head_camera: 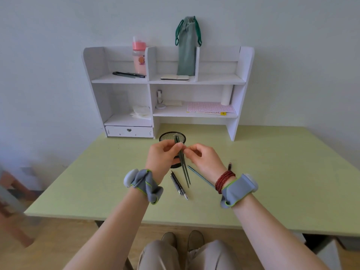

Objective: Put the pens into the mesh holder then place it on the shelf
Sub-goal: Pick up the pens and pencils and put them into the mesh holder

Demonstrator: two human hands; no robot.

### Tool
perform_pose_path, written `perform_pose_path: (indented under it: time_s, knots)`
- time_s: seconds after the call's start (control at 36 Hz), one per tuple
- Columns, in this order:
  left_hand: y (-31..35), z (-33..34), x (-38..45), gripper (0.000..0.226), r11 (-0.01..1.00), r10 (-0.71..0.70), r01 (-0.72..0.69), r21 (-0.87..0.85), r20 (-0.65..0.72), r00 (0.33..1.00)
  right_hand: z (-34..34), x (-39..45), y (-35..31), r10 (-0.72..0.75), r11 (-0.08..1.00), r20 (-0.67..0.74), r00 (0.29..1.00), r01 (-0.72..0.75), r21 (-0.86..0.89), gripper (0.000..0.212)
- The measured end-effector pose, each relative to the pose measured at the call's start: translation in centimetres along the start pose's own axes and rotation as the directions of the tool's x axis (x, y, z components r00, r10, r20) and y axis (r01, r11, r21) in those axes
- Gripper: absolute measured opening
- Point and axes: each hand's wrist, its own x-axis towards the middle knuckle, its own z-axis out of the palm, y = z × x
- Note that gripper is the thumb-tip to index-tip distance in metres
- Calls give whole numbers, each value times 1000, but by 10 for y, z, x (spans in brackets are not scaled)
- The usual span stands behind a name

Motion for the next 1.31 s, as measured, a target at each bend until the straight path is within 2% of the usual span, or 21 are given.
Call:
perform_pose_path:
  time_s: [0.17, 0.28, 0.36, 0.44, 0.64, 0.81, 0.92, 1.03, 1.17, 1.31]
  knots:
    - [20, -6, 19, 13, 989, 149, -149, 11, -44, 988, -11, -2, 19, 148, 988, -138, 979, -139, 69, 13]
    - [38, -7, 34, 14, 978, 209, -209, 7, -65, 976, -18, -4, 36, 240, 970, -219, 946, -226, 85, 18]
    - [50, -5, 46, 4, 970, 244, -243, 25, -69, 967, -22, -6, 43, 282, 959, -246, 927, -266, 97, 16]
    - [58, -5, 58, 10, 964, 263, -257, 65, -89, 961, -23, -8, 49, 300, 954, -247, 921, -282, 106, 15]
    - [40, -3, 81, 7, 973, 209, -194, 124, -123, 970, -21, -12, 61, 327, 944, -224, 918, -309, 114, 15]
    - [8, -6, 96, 14, 927, 202, -130, 351, -176, 964, -21, -14, 68, 336, 942, -206, 919, -323, 98, 16]
    - [-3, -7, 100, 9, 923, 150, -79, 376, -165, 975, -22, -14, 69, 328, 944, -202, 923, -314, 99, 15]
    - [-5, -9, 100, 21, 903, 151, -65, 424, -174, 973, -20, -16, 68, 321, 946, -156, 934, -310, 92, 15]
    - [-9, -9, 102, 13, 899, 123, -32, 437, -180, 976, -12, -18, 66, 303, 952, -99, 948, -296, 80, 14]
    - [-12, -11, 105, 18, 879, 111, -5, 477, -194, 975, -6, -19, 64, 304, 951, -74, 950, -297, 90, 14]
